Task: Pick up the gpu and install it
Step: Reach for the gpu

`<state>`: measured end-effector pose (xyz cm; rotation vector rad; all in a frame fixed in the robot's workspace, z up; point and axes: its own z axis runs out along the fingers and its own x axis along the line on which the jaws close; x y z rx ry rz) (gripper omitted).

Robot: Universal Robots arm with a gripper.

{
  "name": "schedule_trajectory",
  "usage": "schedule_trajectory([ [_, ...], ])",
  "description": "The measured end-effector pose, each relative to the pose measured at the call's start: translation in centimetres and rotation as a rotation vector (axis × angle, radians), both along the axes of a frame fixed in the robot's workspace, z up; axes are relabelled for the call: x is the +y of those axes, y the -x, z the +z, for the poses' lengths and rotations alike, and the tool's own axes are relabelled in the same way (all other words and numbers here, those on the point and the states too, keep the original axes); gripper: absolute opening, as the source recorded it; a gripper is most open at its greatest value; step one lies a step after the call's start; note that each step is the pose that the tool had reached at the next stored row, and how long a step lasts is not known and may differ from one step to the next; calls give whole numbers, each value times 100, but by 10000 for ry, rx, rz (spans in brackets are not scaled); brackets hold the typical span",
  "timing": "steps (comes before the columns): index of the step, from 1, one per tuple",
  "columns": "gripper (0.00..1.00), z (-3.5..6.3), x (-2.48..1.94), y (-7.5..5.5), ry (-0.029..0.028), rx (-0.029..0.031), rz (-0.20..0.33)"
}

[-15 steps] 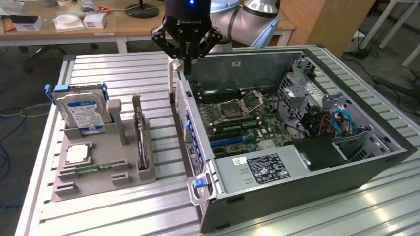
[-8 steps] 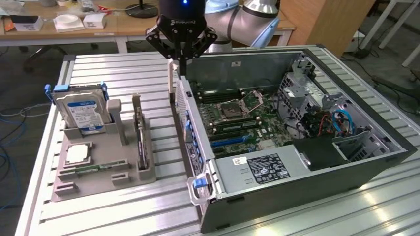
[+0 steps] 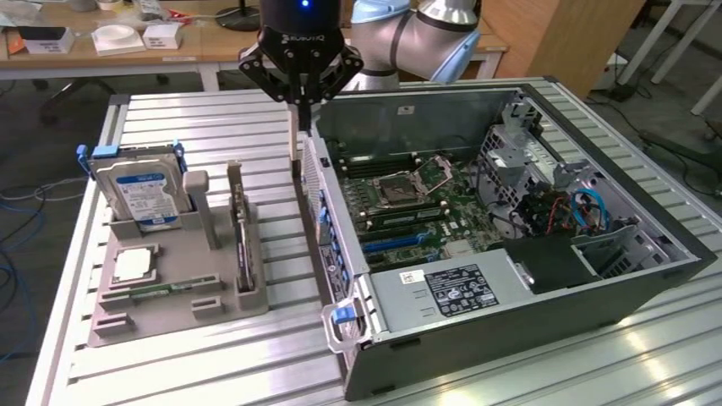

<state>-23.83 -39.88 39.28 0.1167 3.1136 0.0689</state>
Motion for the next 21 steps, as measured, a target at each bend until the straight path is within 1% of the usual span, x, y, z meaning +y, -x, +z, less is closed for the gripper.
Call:
schedule_trajectory([
  [15,10,-1,0,245,0,0,1],
  [21,10,-1,0,363,1,1,1],
])
